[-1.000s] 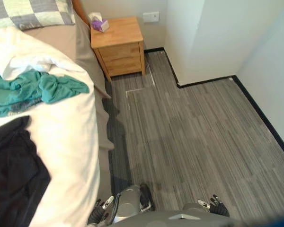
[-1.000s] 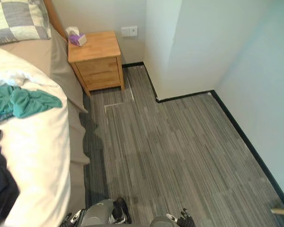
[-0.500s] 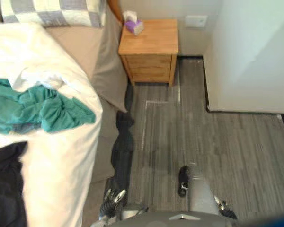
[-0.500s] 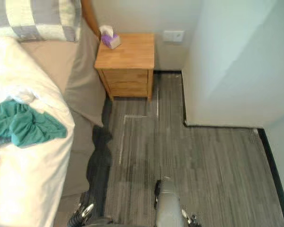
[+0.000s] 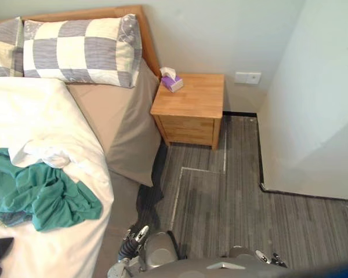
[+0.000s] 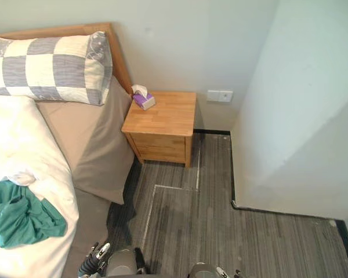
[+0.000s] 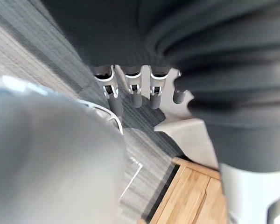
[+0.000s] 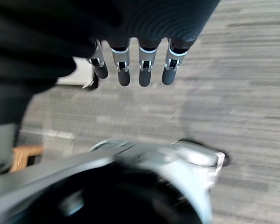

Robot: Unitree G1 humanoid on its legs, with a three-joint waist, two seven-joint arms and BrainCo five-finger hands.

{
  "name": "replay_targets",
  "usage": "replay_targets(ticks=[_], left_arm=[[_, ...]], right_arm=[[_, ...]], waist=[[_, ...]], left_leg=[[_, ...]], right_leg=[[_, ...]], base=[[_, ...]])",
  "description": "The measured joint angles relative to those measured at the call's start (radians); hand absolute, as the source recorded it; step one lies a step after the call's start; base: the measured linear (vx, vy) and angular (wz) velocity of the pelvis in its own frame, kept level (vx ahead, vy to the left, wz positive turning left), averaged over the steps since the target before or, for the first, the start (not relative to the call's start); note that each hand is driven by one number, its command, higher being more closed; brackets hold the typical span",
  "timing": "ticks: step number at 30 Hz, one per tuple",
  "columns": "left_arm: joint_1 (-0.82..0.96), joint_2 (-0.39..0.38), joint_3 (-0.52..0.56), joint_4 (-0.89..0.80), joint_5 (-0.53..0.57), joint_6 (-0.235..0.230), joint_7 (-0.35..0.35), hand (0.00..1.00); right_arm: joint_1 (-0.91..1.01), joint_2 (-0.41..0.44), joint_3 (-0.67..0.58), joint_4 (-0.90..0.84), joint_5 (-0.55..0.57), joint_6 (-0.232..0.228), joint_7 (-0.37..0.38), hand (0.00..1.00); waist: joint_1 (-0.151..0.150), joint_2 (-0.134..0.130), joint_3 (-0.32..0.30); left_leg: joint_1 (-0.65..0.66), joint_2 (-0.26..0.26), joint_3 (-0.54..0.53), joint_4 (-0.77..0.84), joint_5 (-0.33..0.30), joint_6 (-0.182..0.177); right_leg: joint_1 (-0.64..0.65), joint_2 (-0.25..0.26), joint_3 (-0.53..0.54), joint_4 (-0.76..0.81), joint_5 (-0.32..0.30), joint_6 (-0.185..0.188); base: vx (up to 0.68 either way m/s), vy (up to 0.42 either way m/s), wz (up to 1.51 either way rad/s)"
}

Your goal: Tidy the bed and pick cloth on bed and put in laundry

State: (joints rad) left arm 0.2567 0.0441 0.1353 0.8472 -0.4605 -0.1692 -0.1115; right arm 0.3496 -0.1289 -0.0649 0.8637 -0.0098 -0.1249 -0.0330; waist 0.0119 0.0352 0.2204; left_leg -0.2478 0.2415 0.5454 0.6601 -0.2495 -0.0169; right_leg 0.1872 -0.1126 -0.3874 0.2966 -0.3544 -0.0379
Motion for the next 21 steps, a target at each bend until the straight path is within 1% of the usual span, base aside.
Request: replay_targets(ticks=[1, 2, 3, 4, 5, 6, 7, 8, 9, 10, 11, 12, 13, 14, 15, 16, 17, 18, 19, 20, 21], left_arm=[[-0.002, 0.002, -0.005, 0.000, 0.000, 0.014, 0.012, 0.00], [0.003, 0.015, -0.016, 0.000, 0.000, 0.028, 0.029, 0.00], [0.000, 0.052, -0.021, 0.004, 0.004, 0.037, 0.037, 0.00], [-0.002, 0.062, -0.025, 0.003, 0.004, 0.040, 0.045, 0.00], [-0.009, 0.067, -0.026, 0.010, 0.004, 0.047, 0.056, 0.00], [-0.019, 0.075, -0.026, 0.023, 0.003, 0.053, 0.069, 0.00], [-0.022, 0.082, -0.028, 0.034, 0.004, 0.058, 0.073, 0.00], [-0.034, 0.091, -0.045, 0.054, 0.007, 0.074, 0.080, 0.00], [-0.041, 0.091, -0.065, 0.071, 0.021, 0.081, 0.090, 0.00], [-0.041, 0.093, -0.067, 0.078, 0.021, 0.085, 0.093, 0.00], [-0.041, 0.103, -0.093, 0.087, 0.020, 0.095, 0.100, 0.00], [-0.042, 0.115, -0.116, 0.097, 0.019, 0.103, 0.108, 0.00], [-0.047, 0.121, -0.131, 0.107, 0.018, 0.106, 0.113, 0.00], [-0.052, 0.123, -0.144, 0.120, 0.019, 0.111, 0.122, 0.00], [-0.052, 0.124, -0.145, 0.123, 0.020, 0.116, 0.131, 0.00], [-0.053, 0.124, -0.146, 0.123, 0.019, 0.117, 0.136, 0.00], [-0.063, 0.124, -0.154, 0.126, 0.016, 0.117, 0.148, 0.00], [-0.075, 0.126, -0.155, 0.129, 0.021, 0.121, 0.159, 0.00], [-0.082, 0.128, -0.155, 0.130, 0.021, 0.124, 0.163, 0.00], [-0.101, 0.129, -0.156, 0.130, 0.025, 0.127, 0.163, 0.00], [-0.120, 0.131, -0.155, 0.129, 0.041, 0.133, 0.163, 0.00]], right_arm=[[0.004, 0.001, -0.008, -0.010, -0.013, 0.009, 0.025, 0.00], [0.006, 0.004, -0.027, -0.014, -0.016, 0.024, 0.059, 0.00], [-0.010, 0.038, -0.057, 0.009, -0.014, 0.027, 0.074, 0.00], [-0.024, 0.051, -0.069, 0.024, -0.014, 0.025, 0.080, 0.00], [-0.057, 0.058, -0.086, 0.060, -0.013, 0.019, 0.089, 0.00], [-0.090, 0.063, -0.091, 0.073, -0.013, 0.015, 0.088, 0.00], [-0.106, 0.065, -0.092, 0.078, -0.013, 0.016, 0.088, 0.00], [-0.128, 0.066, -0.096, 0.087, -0.014, 0.019, 0.079, 0.00], [-0.149, 0.064, -0.101, 0.099, -0.014, 0.020, 0.068, 0.00], [-0.154, 0.063, -0.109, 0.102, -0.014, 0.021, 0.068, 0.00], [-0.154, 0.061, -0.123, 0.108, -0.014, 0.020, 0.066, 0.00], [-0.153, 0.060, -0.125, 0.117, -0.014, 0.021, 0.065, 0.00], [-0.149, 0.060, -0.125, 0.115, -0.014, 0.021, 0.065, 0.00], [-0.142, 0.058, -0.129, 0.116, -0.013, 0.019, 0.064, 0.00], [-0.146, 0.059, -0.136, 0.116, -0.014, 0.011, 0.064, 0.00], [-0.148, 0.059, -0.137, 0.116, -0.014, 0.007, 0.064, 0.00], [-0.151, 0.060, -0.137, 0.116, -0.016, -0.004, 0.062, 0.00], [-0.150, 0.061, -0.135, 0.116, -0.016, -0.012, 0.070, 0.00], [-0.151, 0.062, -0.133, 0.116, -0.014, -0.014, 0.071, 0.00], [-0.152, 0.063, -0.129, 0.116, -0.013, -0.013, 0.074, 0.00], [-0.154, 0.062, -0.116, 0.118, -0.010, -0.013, 0.082, 0.00]], waist=[[0.000, 0.001, -0.001], [0.000, -0.004, -0.011], [-0.010, -0.047, -0.044], [-0.016, -0.068, -0.056], [-0.010, -0.080, -0.059], [0.006, -0.093, -0.062], [0.009, -0.102, -0.063], [0.002, -0.102, -0.064], [0.007, -0.091, -0.065], [0.005, -0.092, -0.065], [-0.006, -0.083, -0.062], [-0.024, -0.083, -0.054], [-0.027, -0.080, -0.050], [-0.038, -0.075, -0.045], [-0.041, -0.073, -0.042], [-0.041, -0.066, -0.037], [-0.048, -0.066, -0.031], [-0.056, -0.065, -0.030], [-0.058, -0.067, -0.028], [-0.060, -0.070, -0.026], [-0.055, -0.080, -0.022]], left_leg=[[0.002, -0.009, 0.071, -0.061, 0.053, 0.043], [0.020, -0.024, 0.208, -0.142, 0.107, 0.209], [0.037, -0.077, 0.245, -0.192, 0.086, 0.229], [0.042, -0.102, 0.249, -0.226, 0.085, 0.234], [0.059, -0.133, 0.239, -0.295, 0.075, 0.243], [0.078, -0.167, 0.225, -0.335, 0.074, 0.241], [0.086, -0.184, 0.216, -0.344, 0.072, 0.237], [0.099, -0.209, 0.185, -0.350, 0.059, 0.217], [0.132, -0.233, 0.152, -0.388, 0.041, 0.191], [0.149, -0.250, 0.131, -0.409, 0.036, 0.181], [0.196, -0.285, 0.079, -0.461, 0.041, 0.167], [0.241, -0.312, 0.021, -0.503, 0.051, 0.152], [0.263, -0.317, -0.005, -0.517, 0.054, 0.147], [0.289, -0.319, -0.038, -0.527, 0.057, 0.147], [0.312, -0.320, -0.091, -0.531, 0.055, 0.143], [0.322, -0.319, -0.120, -0.533, 0.054, 0.140], [0.339, -0.308, -0.188, -0.535, 0.049, 0.129], [0.342, -0.293, -0.270, -0.534, 0.052, 0.114], [0.343, -0.287, -0.310, -0.536, 0.055, 0.107], [0.343, -0.278, -0.364, -0.538, 0.060, 0.099], [0.340, -0.270, -0.433, -0.537, 0.062, 0.084]], right_leg=[[0.029, 0.002, -0.028, -0.011, -0.003, 0.033], [0.072, 0.011, -0.071, -0.017, -0.020, 0.079], [0.092, -0.011, -0.105, -0.013, -0.017, 0.092], [0.090, -0.023, -0.119, -0.003, -0.006, 0.112], [0.083, -0.024, -0.122, 0.007, -0.003, 0.143], [0.104, -0.028, -0.121, -0.074, 0.025, 0.143], [0.100, -0.037, -0.120, -0.091, 0.067, 0.147], [0.110, -0.055, -0.118, -0.044, 0.073, 0.156], [0.075, -0.086, -0.116, 0.099, 0.076, 0.154], [0.045, -0.114, -0.114, 0.199, 0.086, 0.143], [-0.037, -0.160, -0.065, 0.434, 0.132, 0.128], [-0.104, -0.169, -0.019, 0.569, 0.081, 0.136], [-0.133, -0.171, -0.004, 0.605, 0.055, 0.140], [-0.187, -0.175, 0.016, 0.630, 0.019, 0.135], [-0.236, -0.173, 0.033, 0.608, -0.006, 0.136], [-0.256, -0.165, 0.052, 0.586, -0.013, 0.131], [-0.282, -0.131, 0.097, 0.512, -0.018, 0.129], [-0.289, -0.086, 0.158, 0.410, -0.015, 0.134], [-0.289, -0.064, 0.193, 0.355, -0.009, 0.143], [-0.289, -0.032, 0.258, 0.262, 0.007, 0.150], [-0.279, -0.002, 0.342, 0.129, 0.051, 0.152]], base=[[0.51, 0.055, 0.85], [0.63, 0.087, 1.40], [0.42, 0.072, 1.57], [0.53, 0.142, 1.49], [0.42, 0.173, 0.95], [0.48, 0.196, 0.70], [0.29, 0.124, 0.66], [0.27, 0.080, 0.59], [0.25, 0.087, 0.64], [0.26, 0.100, 0.75], [0.26, 0.059, 1.17], [0.26, 0.024, 1.30], [0.24, -0.028, 1.36], [0.29, -0.052, 1.24], [0.30, -0.067, 1.17], [0.31, -0.112, 1.27], [0.21, -0.119, 1.59], [0.25, -0.195, 1.81], [0.19, -0.183, 1.85], [0.23, -0.256, 1.77], [0.22, -0.289, 1.82]])
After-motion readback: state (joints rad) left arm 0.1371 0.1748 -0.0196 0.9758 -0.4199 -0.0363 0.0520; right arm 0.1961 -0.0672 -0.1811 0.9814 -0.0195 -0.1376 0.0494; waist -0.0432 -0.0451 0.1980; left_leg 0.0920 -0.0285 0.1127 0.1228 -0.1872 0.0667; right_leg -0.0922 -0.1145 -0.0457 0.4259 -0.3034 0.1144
